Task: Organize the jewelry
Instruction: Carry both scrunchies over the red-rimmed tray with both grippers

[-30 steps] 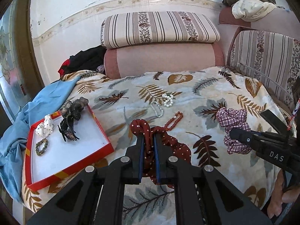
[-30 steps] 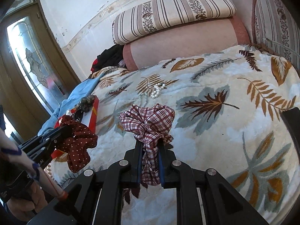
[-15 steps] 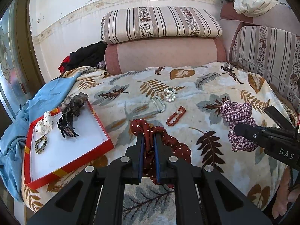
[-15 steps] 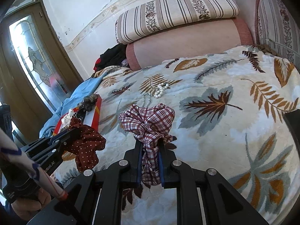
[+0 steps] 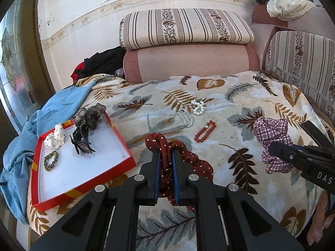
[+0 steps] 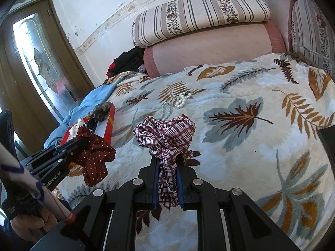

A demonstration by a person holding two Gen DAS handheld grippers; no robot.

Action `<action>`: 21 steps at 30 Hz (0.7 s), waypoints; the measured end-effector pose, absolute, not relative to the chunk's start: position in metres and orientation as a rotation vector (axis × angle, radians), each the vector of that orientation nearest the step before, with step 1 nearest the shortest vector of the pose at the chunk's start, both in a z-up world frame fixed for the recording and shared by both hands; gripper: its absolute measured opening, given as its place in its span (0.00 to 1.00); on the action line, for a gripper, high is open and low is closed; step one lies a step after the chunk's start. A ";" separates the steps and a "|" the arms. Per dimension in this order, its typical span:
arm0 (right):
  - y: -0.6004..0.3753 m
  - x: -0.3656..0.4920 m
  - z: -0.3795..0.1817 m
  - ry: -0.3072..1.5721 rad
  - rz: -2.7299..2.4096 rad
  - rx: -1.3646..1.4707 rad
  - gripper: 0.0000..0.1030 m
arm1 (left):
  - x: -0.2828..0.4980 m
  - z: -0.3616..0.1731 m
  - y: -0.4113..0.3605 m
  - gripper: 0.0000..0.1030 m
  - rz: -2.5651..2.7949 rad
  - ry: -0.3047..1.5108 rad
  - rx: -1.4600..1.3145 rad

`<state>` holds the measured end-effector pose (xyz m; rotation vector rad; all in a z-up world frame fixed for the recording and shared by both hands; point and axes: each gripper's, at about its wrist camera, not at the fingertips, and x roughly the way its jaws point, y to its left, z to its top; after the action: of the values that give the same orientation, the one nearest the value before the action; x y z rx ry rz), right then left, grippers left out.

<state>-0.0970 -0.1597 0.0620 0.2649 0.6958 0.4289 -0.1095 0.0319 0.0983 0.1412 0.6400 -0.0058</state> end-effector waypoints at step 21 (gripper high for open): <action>-0.129 -0.112 0.059 0.720 0.479 0.236 0.16 | -0.109 0.108 0.073 0.10 0.036 0.608 0.054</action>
<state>-0.1125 -0.1294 0.0586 0.2361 0.7198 0.4792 -0.1094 0.0733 0.1080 0.0541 0.6081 0.0364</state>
